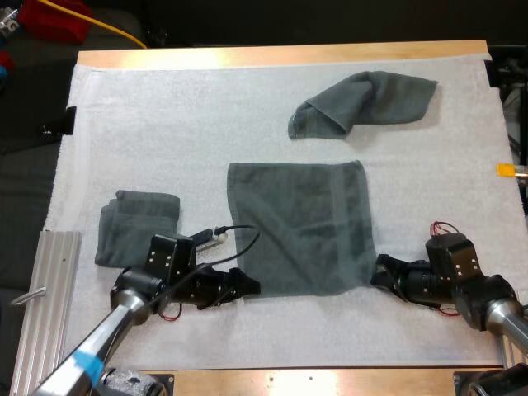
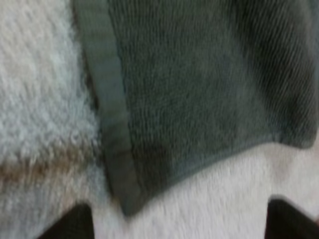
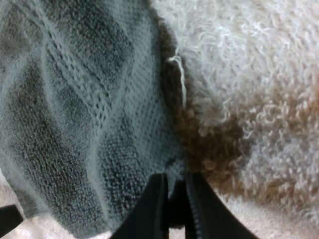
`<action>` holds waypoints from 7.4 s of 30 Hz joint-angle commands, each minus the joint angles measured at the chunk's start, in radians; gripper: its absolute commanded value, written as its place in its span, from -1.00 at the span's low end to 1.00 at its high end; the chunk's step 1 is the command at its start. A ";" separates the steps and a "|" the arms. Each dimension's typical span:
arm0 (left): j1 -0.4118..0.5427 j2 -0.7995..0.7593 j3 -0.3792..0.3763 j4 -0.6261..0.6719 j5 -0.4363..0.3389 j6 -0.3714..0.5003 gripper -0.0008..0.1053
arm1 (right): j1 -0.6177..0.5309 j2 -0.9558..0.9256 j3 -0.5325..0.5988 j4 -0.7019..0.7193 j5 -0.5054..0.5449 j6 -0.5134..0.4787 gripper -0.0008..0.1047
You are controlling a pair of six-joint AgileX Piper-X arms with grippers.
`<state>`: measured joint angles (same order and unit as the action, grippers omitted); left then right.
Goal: Pick towel from pile, fold and stack
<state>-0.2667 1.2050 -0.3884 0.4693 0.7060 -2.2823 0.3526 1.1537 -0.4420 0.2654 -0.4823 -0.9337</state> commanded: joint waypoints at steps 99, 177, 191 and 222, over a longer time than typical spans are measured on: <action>0.096 0.054 -0.120 0.043 0.133 0.170 -0.98 | 0.202 -0.009 0.001 -0.355 0.162 0.464 -0.96; 0.096 0.179 -0.362 -0.087 -0.058 0.252 0.32 | -0.013 0.211 -0.176 -0.475 0.148 0.077 0.51; 0.096 -0.029 -0.362 0.128 -0.066 0.338 0.32 | -0.013 0.011 -0.176 -0.172 0.142 -0.067 0.51; 0.096 -0.391 -0.362 0.500 -0.059 0.402 0.32 | -0.019 -0.228 -0.176 0.167 0.141 -0.222 0.51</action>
<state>-0.1729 0.8194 -0.7450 0.9625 0.6351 -1.8858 0.3392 0.9274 -0.6121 0.4237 -0.3457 -1.1443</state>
